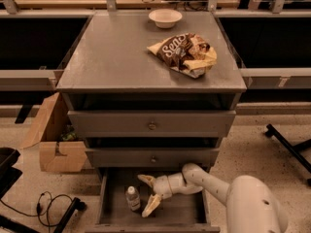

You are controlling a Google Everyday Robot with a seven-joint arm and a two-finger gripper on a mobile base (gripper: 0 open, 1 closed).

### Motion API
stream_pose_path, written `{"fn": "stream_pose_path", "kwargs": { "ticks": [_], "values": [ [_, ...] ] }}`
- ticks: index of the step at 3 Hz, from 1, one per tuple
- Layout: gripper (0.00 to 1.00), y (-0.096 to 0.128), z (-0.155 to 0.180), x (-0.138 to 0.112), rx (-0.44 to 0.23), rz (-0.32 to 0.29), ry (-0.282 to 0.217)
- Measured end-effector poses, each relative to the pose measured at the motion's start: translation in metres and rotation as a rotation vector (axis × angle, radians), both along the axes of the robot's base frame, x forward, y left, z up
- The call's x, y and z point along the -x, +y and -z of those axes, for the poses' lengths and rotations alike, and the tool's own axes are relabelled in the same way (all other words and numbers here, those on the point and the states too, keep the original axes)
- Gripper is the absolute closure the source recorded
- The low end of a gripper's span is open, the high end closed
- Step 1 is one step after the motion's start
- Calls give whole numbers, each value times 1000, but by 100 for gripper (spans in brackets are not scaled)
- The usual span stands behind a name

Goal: Place blue plastic bottle into bottom drawer

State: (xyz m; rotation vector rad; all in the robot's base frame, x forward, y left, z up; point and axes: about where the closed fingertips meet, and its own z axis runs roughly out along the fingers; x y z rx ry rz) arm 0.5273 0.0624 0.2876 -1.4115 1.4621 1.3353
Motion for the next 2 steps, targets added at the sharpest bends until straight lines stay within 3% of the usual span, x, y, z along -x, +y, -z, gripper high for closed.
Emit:
{"fn": "stream_pose_path", "kwargs": {
  "ticks": [1, 2],
  "values": [
    [0, -38, -57, 10, 103, 63, -57],
    [0, -44, -78, 28, 144, 147, -102]
  ]
}}
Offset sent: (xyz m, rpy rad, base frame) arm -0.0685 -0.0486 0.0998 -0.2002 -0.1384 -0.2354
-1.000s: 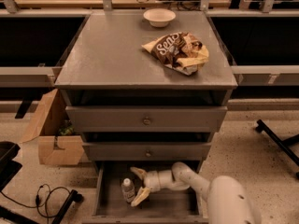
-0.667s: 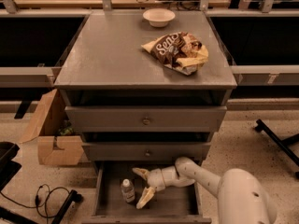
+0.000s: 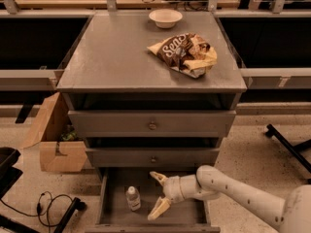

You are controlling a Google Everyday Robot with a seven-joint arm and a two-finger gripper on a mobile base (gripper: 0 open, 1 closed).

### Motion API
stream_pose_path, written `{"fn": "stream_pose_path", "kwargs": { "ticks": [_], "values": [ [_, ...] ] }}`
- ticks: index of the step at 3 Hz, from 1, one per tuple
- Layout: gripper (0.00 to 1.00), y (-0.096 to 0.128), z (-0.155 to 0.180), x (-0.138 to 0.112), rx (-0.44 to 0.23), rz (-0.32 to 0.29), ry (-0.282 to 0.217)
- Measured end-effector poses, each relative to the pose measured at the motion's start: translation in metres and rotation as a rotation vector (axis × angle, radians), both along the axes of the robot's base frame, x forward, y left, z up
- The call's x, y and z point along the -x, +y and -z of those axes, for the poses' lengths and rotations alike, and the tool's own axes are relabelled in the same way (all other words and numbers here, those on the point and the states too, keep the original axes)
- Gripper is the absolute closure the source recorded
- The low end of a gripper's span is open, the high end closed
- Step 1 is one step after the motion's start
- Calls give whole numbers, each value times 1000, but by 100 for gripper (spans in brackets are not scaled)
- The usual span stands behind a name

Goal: Place blue plastic bottle into bottom drawer

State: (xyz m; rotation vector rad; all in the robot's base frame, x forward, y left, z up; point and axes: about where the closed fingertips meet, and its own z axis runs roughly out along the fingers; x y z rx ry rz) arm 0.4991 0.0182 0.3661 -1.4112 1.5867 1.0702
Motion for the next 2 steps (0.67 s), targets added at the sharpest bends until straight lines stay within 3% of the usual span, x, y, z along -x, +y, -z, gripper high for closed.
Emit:
{"fn": "stream_pose_path", "kwargs": {
  "ticks": [1, 2],
  "values": [
    [0, 9, 7, 21, 6, -10, 21],
    [0, -13, -5, 20, 70, 3, 5]
  ]
}}
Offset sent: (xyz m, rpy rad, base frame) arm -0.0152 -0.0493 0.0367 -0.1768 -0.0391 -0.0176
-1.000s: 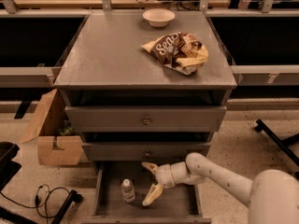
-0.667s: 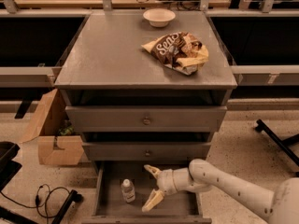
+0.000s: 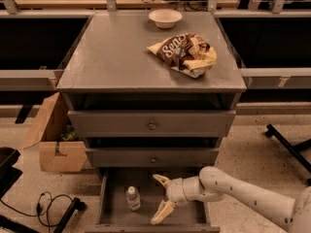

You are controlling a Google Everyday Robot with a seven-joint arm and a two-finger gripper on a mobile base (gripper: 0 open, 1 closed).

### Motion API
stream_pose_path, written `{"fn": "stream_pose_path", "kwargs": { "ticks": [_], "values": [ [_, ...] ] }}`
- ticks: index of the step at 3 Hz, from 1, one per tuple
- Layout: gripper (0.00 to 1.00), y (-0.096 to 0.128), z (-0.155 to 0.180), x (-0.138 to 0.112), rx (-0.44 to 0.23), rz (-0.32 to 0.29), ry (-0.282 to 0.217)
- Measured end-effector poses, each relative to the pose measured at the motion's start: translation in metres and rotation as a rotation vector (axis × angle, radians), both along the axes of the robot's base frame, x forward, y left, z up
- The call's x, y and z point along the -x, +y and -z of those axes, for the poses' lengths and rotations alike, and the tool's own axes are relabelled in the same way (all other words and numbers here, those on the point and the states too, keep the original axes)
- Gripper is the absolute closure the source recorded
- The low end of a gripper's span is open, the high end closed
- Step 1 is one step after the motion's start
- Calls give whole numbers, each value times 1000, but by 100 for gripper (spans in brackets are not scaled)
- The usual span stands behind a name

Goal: Place blue plastic bottle into bottom drawer

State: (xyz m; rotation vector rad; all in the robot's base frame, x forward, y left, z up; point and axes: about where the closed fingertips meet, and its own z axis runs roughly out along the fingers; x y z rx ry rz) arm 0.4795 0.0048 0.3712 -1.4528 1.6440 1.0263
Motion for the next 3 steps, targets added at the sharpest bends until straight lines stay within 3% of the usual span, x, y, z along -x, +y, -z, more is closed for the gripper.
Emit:
{"fn": "stream_pose_path", "kwargs": {
  "ticks": [1, 3],
  "values": [
    [0, -37, -27, 10, 120, 36, -26],
    [0, -82, -67, 88, 548, -1, 45]
  ]
}}
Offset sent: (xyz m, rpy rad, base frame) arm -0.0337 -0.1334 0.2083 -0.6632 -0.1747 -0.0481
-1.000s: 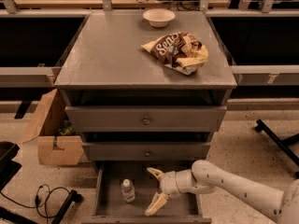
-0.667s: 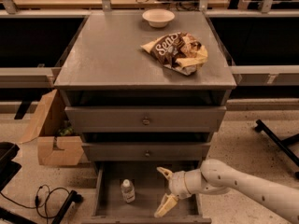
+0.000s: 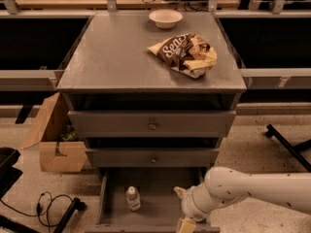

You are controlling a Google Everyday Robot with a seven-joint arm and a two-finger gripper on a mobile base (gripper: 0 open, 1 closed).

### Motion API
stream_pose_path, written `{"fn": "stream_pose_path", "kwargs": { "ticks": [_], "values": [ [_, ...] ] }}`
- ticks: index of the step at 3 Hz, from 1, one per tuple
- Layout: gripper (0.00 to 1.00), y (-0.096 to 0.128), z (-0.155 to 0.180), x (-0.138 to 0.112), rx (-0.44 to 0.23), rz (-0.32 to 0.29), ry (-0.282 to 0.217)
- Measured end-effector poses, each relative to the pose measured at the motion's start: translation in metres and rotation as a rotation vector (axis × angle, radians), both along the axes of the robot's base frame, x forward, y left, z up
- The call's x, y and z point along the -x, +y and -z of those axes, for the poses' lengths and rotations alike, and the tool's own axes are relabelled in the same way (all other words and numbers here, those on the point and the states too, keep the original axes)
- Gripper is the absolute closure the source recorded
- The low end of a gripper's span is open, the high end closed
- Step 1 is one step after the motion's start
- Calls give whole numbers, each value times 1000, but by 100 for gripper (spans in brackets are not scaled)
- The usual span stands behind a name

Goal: Place blue plastic bottle into bottom drawer

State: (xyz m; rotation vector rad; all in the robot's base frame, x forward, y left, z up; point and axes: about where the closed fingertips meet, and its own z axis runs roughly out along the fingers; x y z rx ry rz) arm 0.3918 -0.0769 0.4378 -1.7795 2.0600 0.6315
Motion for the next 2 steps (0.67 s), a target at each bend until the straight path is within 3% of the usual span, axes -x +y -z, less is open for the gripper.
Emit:
{"fn": "stream_pose_path", "kwargs": {
  "ticks": [1, 2],
  "values": [
    [0, -25, -35, 24, 247, -41, 24],
    [0, -52, -67, 28, 388, -16, -49]
  ]
}}
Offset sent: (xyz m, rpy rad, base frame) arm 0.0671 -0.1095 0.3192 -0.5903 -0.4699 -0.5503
